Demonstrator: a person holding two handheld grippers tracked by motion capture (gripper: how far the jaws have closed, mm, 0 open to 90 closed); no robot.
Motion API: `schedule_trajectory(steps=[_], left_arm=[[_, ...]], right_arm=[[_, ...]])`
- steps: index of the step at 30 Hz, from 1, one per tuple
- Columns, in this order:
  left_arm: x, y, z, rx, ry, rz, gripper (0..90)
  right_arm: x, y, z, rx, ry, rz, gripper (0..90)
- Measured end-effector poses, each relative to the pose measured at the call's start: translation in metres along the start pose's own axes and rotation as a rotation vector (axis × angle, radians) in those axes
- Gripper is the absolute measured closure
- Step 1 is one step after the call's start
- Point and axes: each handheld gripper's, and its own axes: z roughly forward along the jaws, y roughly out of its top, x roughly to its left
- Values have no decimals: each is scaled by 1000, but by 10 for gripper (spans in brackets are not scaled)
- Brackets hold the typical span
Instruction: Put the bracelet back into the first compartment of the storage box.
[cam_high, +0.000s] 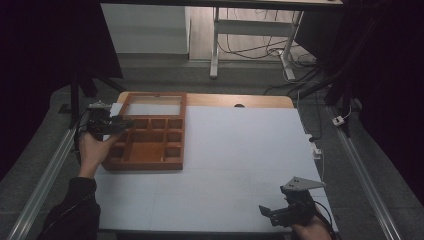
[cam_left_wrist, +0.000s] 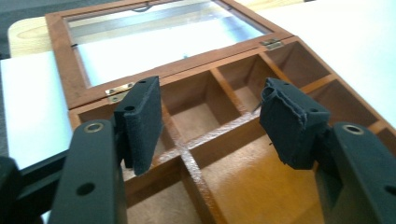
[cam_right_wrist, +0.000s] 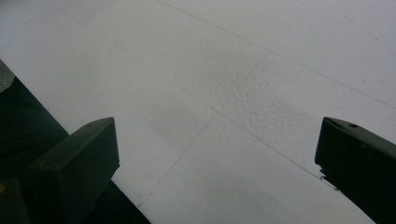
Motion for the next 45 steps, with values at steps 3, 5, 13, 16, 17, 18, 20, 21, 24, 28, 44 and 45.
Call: schedule_trajectory(steps=[3,5,13,16,17,18,20,21,24,28,44,45], left_arm=[[-5,0,-2,4,-6,9,341],[-7,-1,-3,3,-9,9,310],[-13,-3,-12,-6,-40,-6,189],[-18,-4,-13,5,-49,0,145],[-20,-5,-14,10,-53,8,128],[-22,-5,-14,15,-57,17,114],[-27,-5,-15,21,-63,32,84],[-29,-6,-15,21,-72,36,71],[-35,-7,-17,20,-98,45,42],[-43,-10,-22,13,-131,51,14],[-70,-21,-45,-14,-205,87,0],[-72,-22,-46,-16,-208,90,0]], right_arm=[[0,0,0,-1,0,-1,0],[0,0,0,-1,1,-2,0],[1,0,-1,-3,2,-6,0],[1,0,-1,-3,2,-9,0],[1,0,-1,-3,2,-11,0],[1,0,-1,-3,2,-11,0],[1,0,-1,-4,3,-13,0],[2,0,-1,-5,2,-12,0],[2,0,-1,-3,3,-14,0],[2,0,-1,-4,5,-15,0],[1,0,-1,-9,3,-7,0],[1,0,-1,-9,2,-8,0]])
